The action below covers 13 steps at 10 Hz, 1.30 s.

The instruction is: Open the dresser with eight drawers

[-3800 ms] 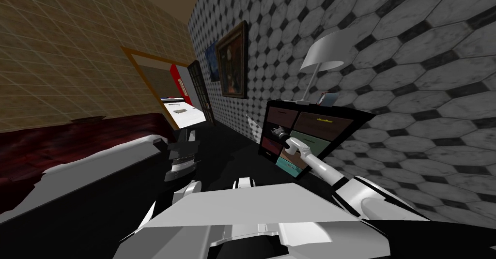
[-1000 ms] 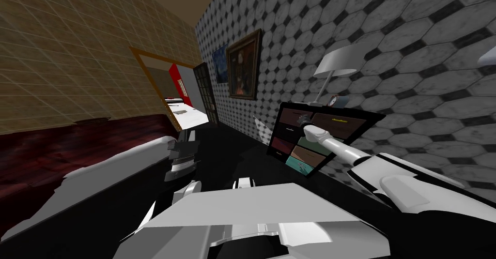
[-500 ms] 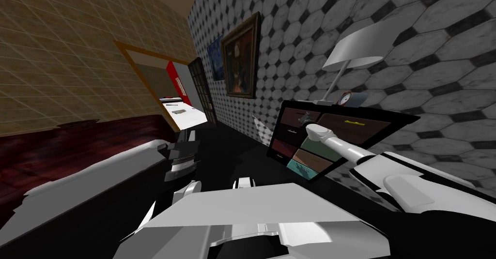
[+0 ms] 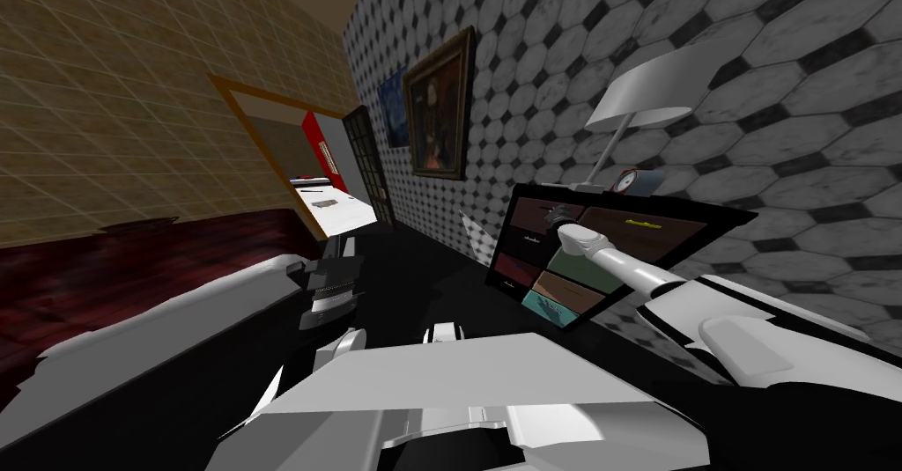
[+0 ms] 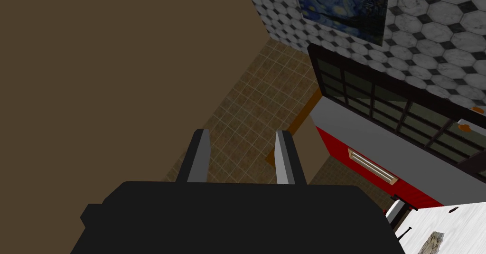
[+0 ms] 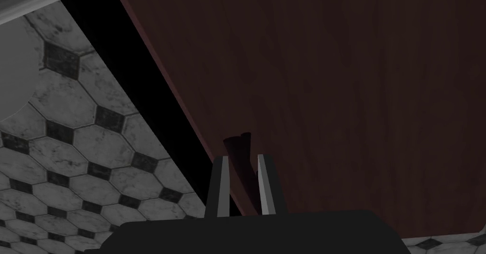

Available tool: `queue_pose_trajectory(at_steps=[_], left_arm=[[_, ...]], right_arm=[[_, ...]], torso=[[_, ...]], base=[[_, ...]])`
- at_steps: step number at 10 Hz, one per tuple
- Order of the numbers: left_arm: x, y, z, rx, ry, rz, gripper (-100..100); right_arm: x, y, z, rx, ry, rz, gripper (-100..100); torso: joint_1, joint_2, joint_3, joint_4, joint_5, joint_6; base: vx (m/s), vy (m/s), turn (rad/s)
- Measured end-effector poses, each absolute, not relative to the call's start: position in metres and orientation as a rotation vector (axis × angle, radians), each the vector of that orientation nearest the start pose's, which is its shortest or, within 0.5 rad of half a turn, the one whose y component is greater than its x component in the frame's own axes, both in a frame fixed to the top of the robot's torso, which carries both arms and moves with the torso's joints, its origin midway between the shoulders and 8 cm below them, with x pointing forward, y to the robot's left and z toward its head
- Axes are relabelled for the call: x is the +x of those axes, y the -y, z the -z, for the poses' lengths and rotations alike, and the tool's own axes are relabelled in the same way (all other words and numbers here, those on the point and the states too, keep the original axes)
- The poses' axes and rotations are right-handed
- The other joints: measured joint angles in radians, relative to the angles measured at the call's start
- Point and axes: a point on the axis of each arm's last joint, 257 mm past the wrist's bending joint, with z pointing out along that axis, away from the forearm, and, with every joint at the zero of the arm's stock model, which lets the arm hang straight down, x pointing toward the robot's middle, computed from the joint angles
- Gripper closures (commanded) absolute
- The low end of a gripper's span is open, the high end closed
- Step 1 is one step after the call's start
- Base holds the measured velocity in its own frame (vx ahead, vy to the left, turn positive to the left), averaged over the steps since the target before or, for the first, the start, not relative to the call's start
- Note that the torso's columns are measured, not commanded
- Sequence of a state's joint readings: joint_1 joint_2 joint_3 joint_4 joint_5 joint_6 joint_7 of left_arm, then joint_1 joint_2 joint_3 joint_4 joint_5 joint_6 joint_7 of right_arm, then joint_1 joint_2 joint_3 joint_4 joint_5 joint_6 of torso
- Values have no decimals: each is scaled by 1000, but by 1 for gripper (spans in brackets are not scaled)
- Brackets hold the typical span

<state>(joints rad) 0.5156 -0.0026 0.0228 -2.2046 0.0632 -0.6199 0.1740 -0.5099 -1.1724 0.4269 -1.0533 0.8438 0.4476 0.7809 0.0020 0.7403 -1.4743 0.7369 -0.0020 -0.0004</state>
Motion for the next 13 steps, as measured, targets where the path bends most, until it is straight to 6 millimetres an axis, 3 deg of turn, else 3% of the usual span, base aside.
queue_pose_trajectory(at_steps=[7, 8, 13], left_arm=[[333, -298, -9, -732, -493, 1477, 0], [333, -298, -9, -732, -493, 1477, 0], [333, -298, -9, -732, -494, 1477, 0]], right_arm=[[588, 652, 1, -618, -1502, 1472, 100], [589, 650, 1, -620, -1502, 1469, -100], [580, 674, -33, -627, -1499, 1466, -100]], torso=[[-2, -1, -1, 0, 0, 1], [-3, -1, -1, 0, 0, 1], [-3, -2, -2, 1, 2, 0]], base=[[-125, 103, -21], [-65, 116, -32], [46, 39, -11]])
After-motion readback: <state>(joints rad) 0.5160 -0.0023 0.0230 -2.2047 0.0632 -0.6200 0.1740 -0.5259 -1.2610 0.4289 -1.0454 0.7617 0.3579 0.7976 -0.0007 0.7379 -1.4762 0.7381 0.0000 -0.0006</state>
